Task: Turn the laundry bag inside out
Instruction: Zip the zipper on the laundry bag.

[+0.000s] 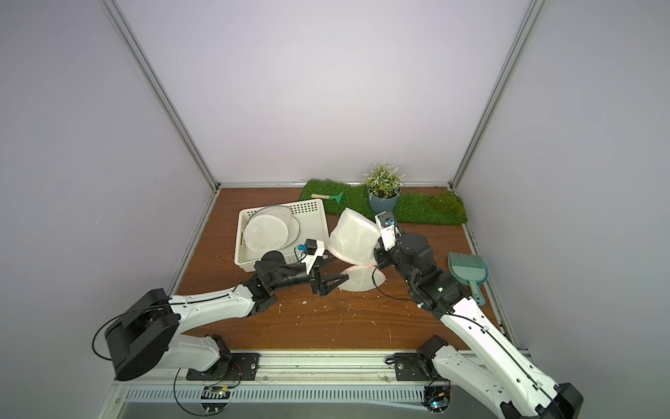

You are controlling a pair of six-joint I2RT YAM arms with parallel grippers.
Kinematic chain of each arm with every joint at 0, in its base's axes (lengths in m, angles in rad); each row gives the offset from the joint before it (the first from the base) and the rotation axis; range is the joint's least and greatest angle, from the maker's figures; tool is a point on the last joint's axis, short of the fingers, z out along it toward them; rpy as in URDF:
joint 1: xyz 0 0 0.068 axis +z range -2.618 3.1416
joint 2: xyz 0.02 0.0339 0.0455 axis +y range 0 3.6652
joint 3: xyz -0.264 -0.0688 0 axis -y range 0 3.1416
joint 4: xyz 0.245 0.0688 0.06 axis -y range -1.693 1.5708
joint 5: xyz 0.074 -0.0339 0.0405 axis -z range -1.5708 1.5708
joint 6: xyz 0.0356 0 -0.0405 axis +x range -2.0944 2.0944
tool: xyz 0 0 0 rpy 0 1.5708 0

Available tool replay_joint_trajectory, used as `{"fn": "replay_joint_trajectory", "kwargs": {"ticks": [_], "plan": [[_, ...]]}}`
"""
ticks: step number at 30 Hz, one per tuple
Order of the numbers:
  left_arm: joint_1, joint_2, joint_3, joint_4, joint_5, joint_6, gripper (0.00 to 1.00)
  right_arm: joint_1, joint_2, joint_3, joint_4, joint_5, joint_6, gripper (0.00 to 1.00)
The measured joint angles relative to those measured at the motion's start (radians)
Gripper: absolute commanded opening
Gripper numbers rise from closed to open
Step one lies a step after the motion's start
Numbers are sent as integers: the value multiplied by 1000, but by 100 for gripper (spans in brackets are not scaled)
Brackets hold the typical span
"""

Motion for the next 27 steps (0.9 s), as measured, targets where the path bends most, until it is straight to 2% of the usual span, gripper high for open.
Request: {"fn": "replay_joint_trajectory", "kwargs": {"ticks": [3,7,15,20,27], "plan": [[-7,61,21,58,1,2,80,2,0,0,1,-8,4,0],[-9,134,49,111,12,-16,74,6,0,0,4,-21,7,0],[-14,262,92,239,50,-97,50,8,5,4,29,-23,25,0],[-15,337,112,348,57,-160,47,7,10,4,33,-22,38,0],[-15,414,112,502,60,-248,36,8,14,4,43,-22,56,0]]}}
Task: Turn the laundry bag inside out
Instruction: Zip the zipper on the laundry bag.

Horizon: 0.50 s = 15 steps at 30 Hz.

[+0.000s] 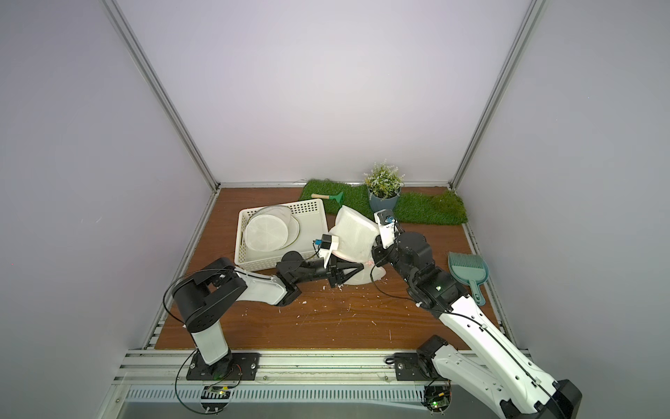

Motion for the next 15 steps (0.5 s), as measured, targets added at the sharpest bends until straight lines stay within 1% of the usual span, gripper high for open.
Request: {"fn": "replay_joint_trajectory", "kwargs": {"ticks": [4,10,15], "plan": [[-1,14,4,20,0,-15,34,0,0,0,3,0,7,0],[-1,23,26,20,-2,-18,35,0,12,0,14,-2,15,0],[-4,35,45,1,-4,-17,28,0,21,0,29,-3,27,0]]}}
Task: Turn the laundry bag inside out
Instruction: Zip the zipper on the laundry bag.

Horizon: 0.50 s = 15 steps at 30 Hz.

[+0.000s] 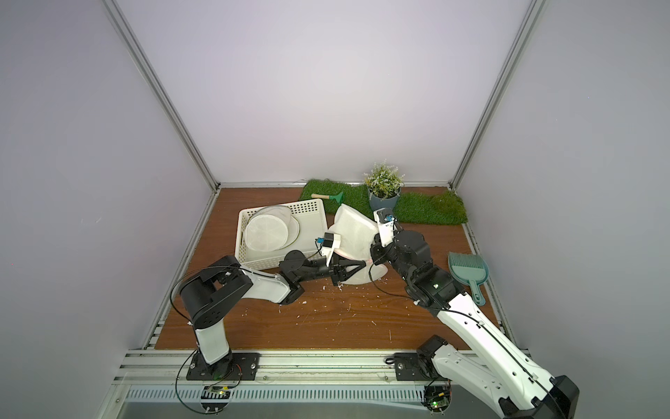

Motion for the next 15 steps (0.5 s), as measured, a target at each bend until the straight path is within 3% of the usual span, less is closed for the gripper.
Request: {"fn": "replay_joint_trajectory", "kwargs": {"ticks": [9,15], "plan": [[-8,0,25,-56,-13,19,2,2,8,0,9,-4,16,0],[-8,-5,35,-110,-14,29,1,4,13,7,-10,-1,34,0]]}}
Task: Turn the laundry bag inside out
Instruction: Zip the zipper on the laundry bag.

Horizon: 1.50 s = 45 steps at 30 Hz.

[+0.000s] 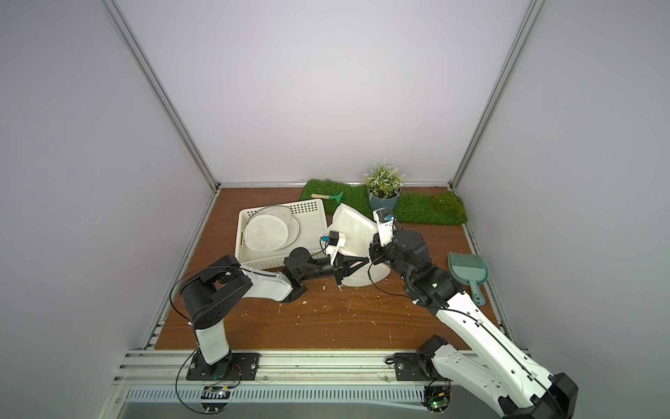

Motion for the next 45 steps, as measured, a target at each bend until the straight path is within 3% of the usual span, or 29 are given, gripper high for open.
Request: {"fn": "replay_joint_trajectory", "kwargs": {"ticks": [4,15,21,24,33,45], "plan": [[0,-48,-3,-77,19,-16,1,0,15,19,-32,2,18,0],[0,-125,-70,-174,69,-259,1,-4,35,2,-142,-33,92,48],[0,-127,-20,-358,27,-301,1,-48,23,2,-261,-67,164,59],[0,-141,30,-504,-15,-277,1,-68,4,2,-323,-97,215,58],[0,-194,82,-712,-145,-275,1,-71,-82,-23,-343,-269,290,35],[0,-196,130,-765,-182,-427,1,-57,-114,-292,-39,-308,111,30]]}}
